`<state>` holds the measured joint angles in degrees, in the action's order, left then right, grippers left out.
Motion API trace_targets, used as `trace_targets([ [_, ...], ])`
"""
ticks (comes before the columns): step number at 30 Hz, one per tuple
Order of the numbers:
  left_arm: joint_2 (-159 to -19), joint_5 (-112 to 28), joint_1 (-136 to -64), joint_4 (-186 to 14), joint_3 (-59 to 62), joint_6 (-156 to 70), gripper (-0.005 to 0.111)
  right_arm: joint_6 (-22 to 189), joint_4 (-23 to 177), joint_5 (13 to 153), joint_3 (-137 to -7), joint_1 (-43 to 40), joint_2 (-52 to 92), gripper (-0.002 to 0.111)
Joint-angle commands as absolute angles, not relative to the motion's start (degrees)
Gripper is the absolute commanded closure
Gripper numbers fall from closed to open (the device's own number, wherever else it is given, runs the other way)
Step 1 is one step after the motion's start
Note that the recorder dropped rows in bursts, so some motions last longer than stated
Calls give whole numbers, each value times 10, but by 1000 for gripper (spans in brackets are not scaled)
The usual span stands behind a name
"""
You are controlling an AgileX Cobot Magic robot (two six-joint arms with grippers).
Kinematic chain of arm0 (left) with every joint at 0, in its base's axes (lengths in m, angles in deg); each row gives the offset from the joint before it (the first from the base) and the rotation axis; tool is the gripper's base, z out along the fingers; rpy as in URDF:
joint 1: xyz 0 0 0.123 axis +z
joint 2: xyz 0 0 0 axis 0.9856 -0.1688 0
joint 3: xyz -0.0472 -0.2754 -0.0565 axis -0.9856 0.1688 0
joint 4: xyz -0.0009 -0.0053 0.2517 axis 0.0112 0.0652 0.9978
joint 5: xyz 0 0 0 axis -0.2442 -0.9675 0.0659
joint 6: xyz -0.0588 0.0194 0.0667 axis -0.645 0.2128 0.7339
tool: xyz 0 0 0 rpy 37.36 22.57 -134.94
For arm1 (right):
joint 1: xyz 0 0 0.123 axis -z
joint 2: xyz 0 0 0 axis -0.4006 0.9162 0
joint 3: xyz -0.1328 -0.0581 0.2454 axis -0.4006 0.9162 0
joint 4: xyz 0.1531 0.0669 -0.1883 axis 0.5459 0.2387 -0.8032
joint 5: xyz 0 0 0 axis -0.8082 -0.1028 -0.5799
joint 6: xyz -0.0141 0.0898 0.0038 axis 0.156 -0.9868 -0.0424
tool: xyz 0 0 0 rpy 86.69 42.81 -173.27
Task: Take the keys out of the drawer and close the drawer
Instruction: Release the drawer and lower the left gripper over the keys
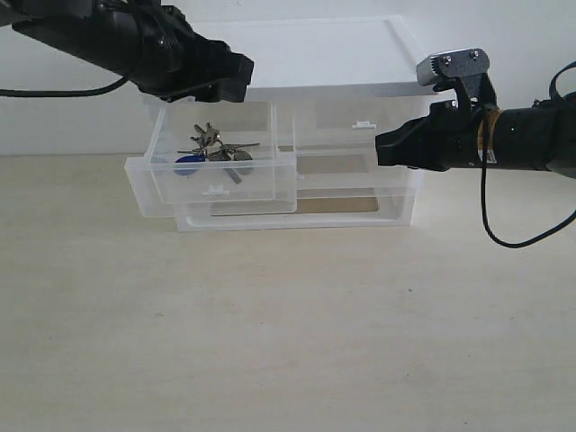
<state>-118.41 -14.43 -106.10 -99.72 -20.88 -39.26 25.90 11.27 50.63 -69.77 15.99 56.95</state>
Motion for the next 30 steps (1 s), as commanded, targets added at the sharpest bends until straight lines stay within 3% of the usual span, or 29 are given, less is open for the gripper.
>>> trace_targets([
  [1,-1206,-79,-1054,-1010,-255,-407,55,258,166,557,-708,168,570,108],
  [11,-1250,-55,-1029,-1008,-273,-419,55,256,166,556,-708,168,570,108],
  [30,-1327,-153,-1029,-987,-273,-290,55,256,168,557,-708,168,570,108],
])
